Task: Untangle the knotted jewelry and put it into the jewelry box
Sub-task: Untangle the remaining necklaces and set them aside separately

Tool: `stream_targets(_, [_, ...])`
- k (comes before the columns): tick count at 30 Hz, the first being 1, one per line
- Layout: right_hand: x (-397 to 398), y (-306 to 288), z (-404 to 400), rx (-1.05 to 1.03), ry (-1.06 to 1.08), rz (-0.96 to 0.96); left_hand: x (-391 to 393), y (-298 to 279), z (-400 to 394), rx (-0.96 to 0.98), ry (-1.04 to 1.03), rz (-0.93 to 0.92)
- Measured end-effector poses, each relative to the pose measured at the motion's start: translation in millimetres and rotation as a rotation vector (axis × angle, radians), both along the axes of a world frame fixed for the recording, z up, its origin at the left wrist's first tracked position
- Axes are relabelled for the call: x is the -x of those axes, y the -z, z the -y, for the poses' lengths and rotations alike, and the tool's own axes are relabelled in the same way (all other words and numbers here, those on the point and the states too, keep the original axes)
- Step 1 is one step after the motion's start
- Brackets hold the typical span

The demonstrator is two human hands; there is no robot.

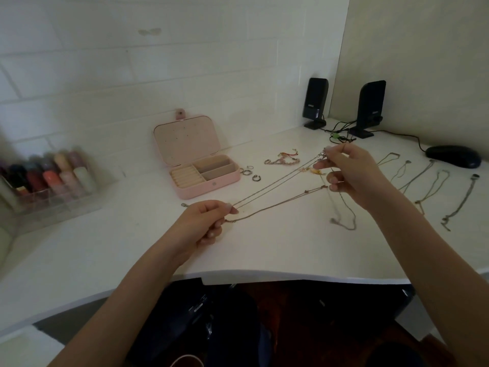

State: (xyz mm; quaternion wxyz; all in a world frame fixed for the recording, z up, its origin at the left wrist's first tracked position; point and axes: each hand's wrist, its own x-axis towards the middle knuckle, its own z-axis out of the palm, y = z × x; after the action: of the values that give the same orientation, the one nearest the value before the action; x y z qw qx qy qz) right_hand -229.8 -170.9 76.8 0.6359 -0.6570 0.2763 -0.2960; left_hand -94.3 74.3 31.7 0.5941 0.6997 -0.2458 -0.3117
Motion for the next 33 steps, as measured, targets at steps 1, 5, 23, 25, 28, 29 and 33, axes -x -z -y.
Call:
stream_targets(1, [0.0,0.3,-0.5,-0.005,-0.009,0.004,1.5,-0.3,-0.4,-0.028,-0.014,0.036])
stream_targets(5, [1.0,-2.2,-1.2,-0.008,-0.024,0.019,7.7,-3.7,0.6,-0.086,-0.031,0.160])
stream_targets(23, [1.3,-30.0,-3.3,0.282,-0.090,0.034,21.1,-15.1,22.8,0.309,0.123,-0.190])
stream_targets(25, [1.1,-35.6,-6.4,0.261,-0.092,0.068,22.8,-13.6,27.4,0.284,0.094,-0.258])
stream_targets(28, [-0.5,-45.0,-14.4,0.234,-0.142,0.119,24.5,-8.9,38.6,0.086,0.052,-0.144])
stream_targets(29, [-1.4,-48.6,-17.7,0.232,-0.164,0.134,25.8,-8.2,43.4,0.039,0.043,-0.121])
stream_targets(33, [-5.5,-61.5,-31.8,0.237,-0.236,0.191,32.8,-9.8,61.4,-0.066,0.090,-0.013])
